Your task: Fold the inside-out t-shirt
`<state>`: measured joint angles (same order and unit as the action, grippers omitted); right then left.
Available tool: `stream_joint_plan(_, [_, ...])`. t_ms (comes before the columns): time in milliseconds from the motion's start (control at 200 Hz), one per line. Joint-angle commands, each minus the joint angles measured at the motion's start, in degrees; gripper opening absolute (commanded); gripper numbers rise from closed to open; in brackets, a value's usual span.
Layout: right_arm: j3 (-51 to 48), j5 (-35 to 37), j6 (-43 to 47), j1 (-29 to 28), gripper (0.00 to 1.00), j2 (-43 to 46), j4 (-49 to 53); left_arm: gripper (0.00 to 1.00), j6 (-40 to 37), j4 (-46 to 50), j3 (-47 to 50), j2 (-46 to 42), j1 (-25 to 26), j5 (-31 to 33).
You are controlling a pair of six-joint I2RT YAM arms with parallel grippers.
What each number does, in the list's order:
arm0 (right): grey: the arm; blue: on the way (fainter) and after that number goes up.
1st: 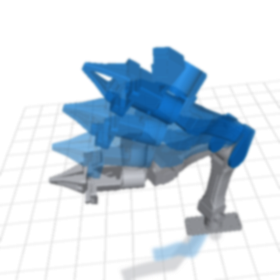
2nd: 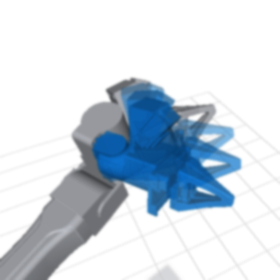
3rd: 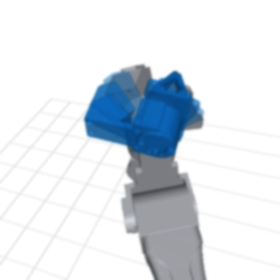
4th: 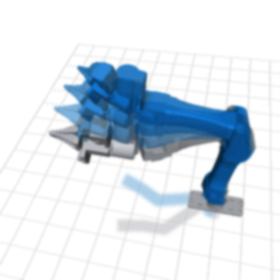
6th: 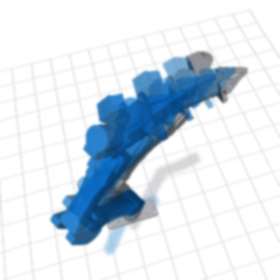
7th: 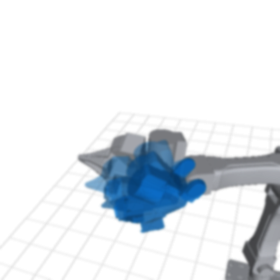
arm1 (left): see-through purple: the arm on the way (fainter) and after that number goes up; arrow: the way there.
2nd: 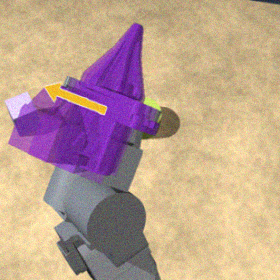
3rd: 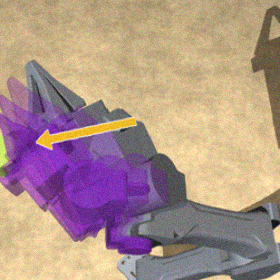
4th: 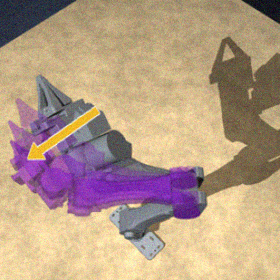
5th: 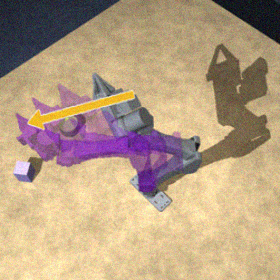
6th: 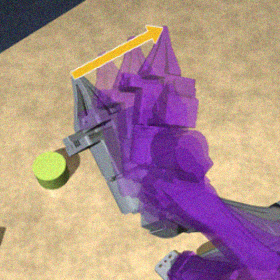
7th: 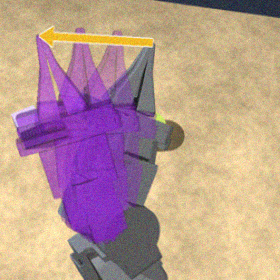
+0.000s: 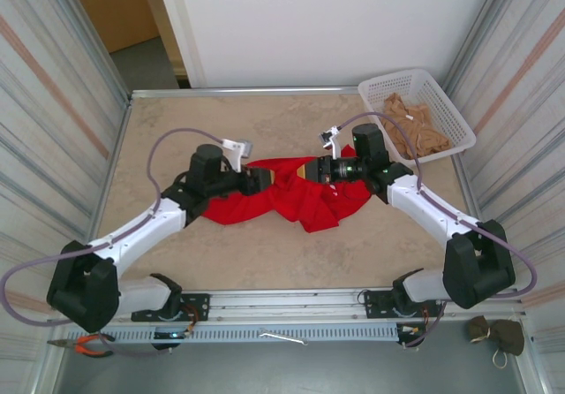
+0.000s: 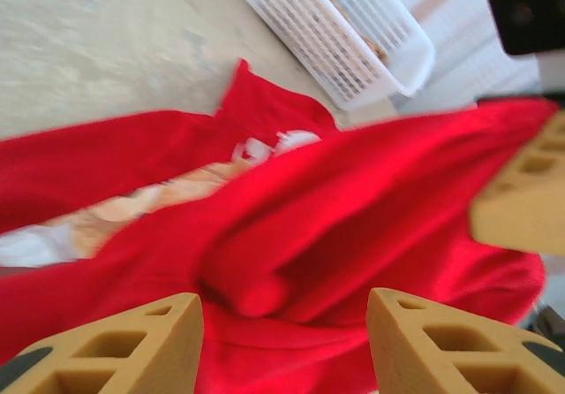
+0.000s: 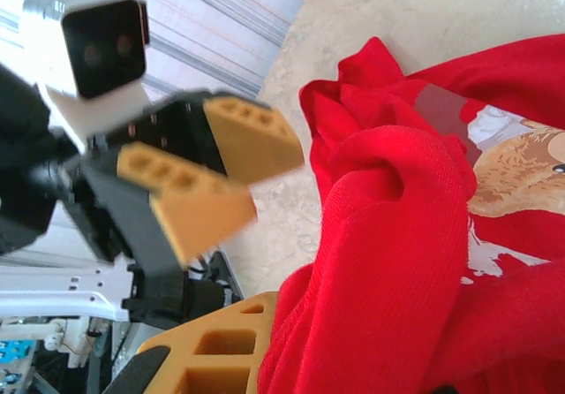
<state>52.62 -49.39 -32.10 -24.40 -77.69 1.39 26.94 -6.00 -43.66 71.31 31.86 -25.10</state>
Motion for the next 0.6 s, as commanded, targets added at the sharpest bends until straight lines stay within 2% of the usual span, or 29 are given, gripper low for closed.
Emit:
stream_joint_plan(0, [-0.1,-1.4,-1.1,-0.1,0.0,0.3,-1.8,0.53,2.0,-0.8,-0.2,2.2,3.9,3.8])
stream_joint_plan(185, [-0.1,-0.8,-1.5,-0.3,0.0,0.9,-1.4,0.58,3.8,-1.8,-1.4,6.6,5.2,7.1])
stream_joint_plan(486, [0.0,-0.4,-1.5,-0.6,0.0,1.3,-0.4,0.6,4.5,3.0,-7.8,13.8,5.4,13.7])
stream_joint_plan(551, [0.0,-0.4,-1.3,-0.8,0.0,1.5,-0.2,0.57,4.5,3.1,-9.9,16.1,5.5,12.9])
stream_joint_plan(596, [0.2,-0.4,-0.8,-0.7,0.0,1.5,0.3,0.48,4.1,3.4,-11.4,17.7,5.4,12.1])
